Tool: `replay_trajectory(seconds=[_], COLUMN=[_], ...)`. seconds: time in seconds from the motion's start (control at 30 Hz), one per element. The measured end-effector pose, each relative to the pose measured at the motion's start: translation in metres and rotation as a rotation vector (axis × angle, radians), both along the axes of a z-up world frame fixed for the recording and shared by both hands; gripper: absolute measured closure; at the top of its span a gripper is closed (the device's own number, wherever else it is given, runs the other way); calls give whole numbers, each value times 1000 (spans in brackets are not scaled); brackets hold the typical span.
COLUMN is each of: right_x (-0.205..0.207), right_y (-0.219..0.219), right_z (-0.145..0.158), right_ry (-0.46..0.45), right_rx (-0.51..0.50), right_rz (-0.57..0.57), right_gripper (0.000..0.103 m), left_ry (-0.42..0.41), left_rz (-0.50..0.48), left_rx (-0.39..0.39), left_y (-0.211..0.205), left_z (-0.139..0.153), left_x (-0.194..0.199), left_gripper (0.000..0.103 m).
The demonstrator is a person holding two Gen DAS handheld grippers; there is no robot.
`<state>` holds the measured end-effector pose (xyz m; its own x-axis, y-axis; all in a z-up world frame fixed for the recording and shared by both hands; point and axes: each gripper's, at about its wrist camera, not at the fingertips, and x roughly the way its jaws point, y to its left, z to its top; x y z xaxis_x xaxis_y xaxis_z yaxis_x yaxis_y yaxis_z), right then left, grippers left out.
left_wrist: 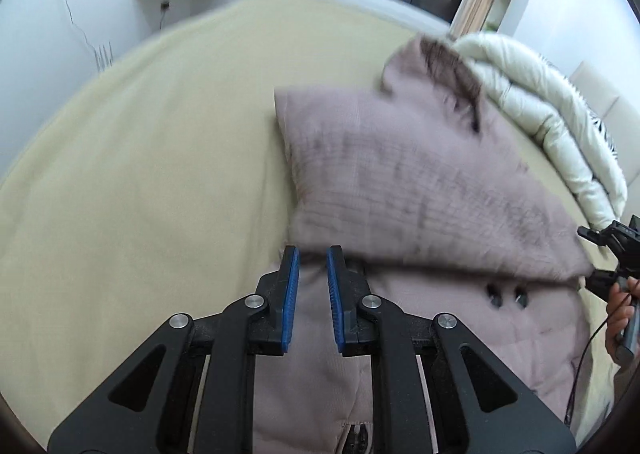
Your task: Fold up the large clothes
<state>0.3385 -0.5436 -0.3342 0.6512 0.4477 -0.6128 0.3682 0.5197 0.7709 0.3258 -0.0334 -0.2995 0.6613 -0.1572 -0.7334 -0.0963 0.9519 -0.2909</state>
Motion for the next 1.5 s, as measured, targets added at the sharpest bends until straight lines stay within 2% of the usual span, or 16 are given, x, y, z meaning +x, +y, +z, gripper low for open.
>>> replay_trajectory(seconds=[0.07,0.17,0.3,0.43,0.53,0.63,0.7,0.87,0.93,1.0,1.07,1.2,1.27,1.33,1.4,1.5], right_x=[-7,-11,4,31,30,24,26,26,41,58,55,52,53,56,60,73], right_y=[-2,17,85,122,124,139,137,148,162,172,179,169,152,135,126,118], right_z=[27,72,104,66,17,20,35,84,76,44,12,26,44,64,79,88], right_ry=[9,-72,-172,-96,-65,-76,-35,-181,-177,-98,-85,-106,-124,-168,-205,-209], right_rx=[-131,-297,-478,-617,-716,-842,-817,-825,-838,-864,-890,-823,-728,-683,-664,-670], right_rz=[-41,-22,175,290,328,366,350,319,359,413,460,457,403,321,285,290], right_gripper=[37,37,48,49,55,55,56,55,55,53,53,49,31,15,11,11], left_ry=[-51,-93,-53,100,71,82,67,-97,-72,59,49,20,-12,10,6,-30], left_rz=[-8,-56,-99,-141,-157,-177,-167,-144,-162,-202,-193,-154,-108,-84,-106,-150], left_rx=[24,106,216,245,309,309,296,269,276,254,220,131,55,-25,-57,11], left_y=[1,-9,-29,-32,-39,-37,-31,-41,-51,-59,-57,-42,-28,-26,-35,-73], left_z=[22,39,28,-25,-32,-28,-17,20,12,-23,-32,0,15,29,40,62], left_x=[10,36,77,103,92,91,86,78,90,108,114,115,125,158,192,249], left_gripper=[89,89,89,89,89,89,89,89,89,89,89,89,88,78,41,37])
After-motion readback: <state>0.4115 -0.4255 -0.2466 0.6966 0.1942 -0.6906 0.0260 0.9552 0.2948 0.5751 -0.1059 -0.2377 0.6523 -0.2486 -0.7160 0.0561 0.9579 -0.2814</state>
